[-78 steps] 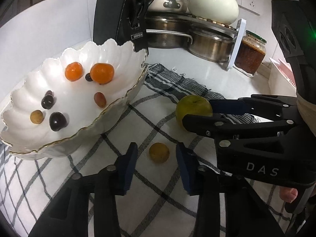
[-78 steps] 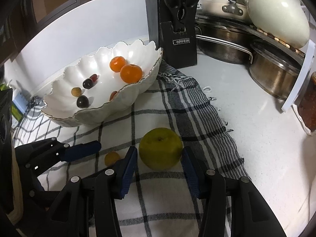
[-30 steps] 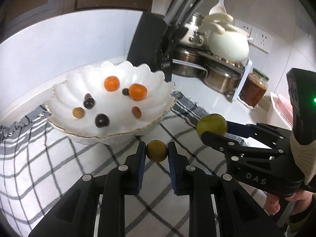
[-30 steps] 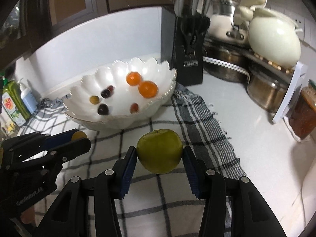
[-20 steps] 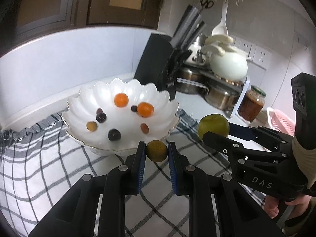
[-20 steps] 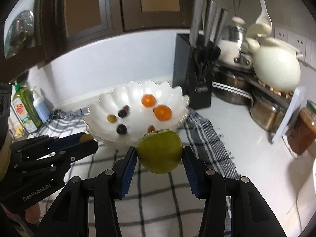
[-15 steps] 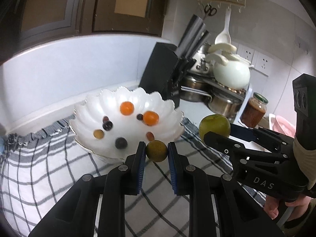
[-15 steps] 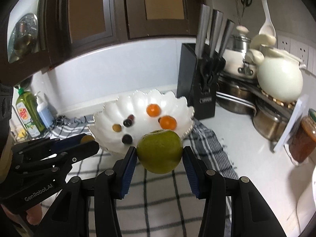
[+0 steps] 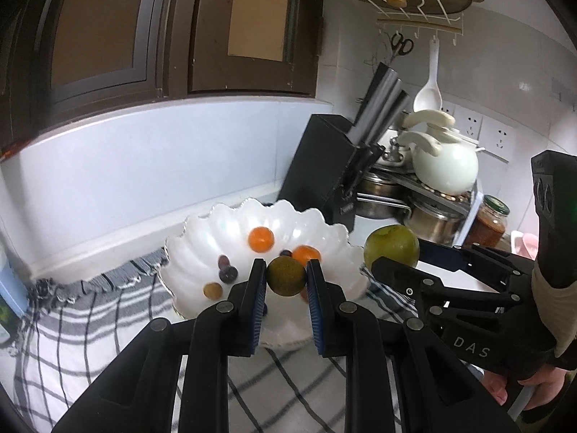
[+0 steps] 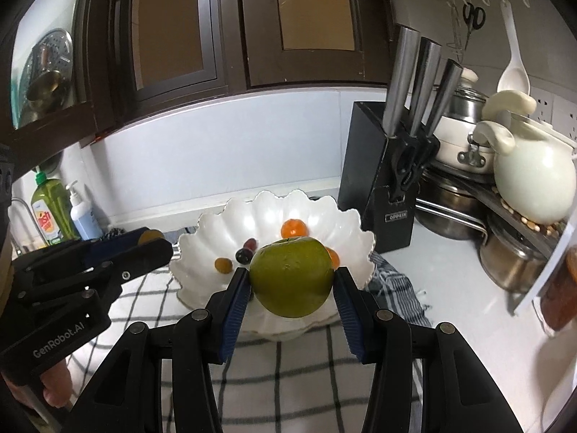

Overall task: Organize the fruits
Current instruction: 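Lift and carry the green fruit and yellow fruit with both tools over the bowl, then open both tools to drop the green and yellow fruits into the bowl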

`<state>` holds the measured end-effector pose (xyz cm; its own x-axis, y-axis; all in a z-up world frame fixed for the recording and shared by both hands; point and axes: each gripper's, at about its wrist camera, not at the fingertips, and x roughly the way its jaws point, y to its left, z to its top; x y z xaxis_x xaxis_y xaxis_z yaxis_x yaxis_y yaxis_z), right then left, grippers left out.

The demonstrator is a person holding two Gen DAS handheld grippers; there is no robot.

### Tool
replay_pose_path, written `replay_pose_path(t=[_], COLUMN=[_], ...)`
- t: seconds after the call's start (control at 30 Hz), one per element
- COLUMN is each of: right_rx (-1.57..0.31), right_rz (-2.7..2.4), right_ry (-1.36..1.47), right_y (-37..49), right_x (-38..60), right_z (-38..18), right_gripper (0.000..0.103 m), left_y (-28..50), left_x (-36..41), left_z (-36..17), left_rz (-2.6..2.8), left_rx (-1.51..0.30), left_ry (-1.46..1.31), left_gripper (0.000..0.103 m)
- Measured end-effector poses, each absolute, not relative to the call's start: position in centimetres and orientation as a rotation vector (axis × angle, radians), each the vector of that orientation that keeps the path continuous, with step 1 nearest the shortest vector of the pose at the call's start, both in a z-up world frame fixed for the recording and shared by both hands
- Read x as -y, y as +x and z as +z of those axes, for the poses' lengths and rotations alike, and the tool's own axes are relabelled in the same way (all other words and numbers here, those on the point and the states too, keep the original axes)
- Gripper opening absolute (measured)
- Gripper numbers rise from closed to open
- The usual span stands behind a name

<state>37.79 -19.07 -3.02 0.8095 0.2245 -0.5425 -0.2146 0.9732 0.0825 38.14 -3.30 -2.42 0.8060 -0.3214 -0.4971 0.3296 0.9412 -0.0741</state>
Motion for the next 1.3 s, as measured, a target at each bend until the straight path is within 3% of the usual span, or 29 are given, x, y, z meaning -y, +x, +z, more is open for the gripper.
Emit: replay_pose_path(t=[0.5, 1.3], right_rx=[-0.622, -0.859], right_rz=[0.232, 0.22], right_ry=[0.003, -0.023], right_y=[42.7, 50.2], right_x=[18.7, 19.1], right_z=[-4.0, -11.2], right_gripper=[0.049, 0.049], left_y=[43.8, 52.7], left_x=[3.7, 5.8], left_z=[-3.1, -10.7], left_rz=[-0.328, -0.316], left_rx=[-0.579, -0.853], left_ry=[0.045, 0.098], left_gripper=[0.023, 0.026])
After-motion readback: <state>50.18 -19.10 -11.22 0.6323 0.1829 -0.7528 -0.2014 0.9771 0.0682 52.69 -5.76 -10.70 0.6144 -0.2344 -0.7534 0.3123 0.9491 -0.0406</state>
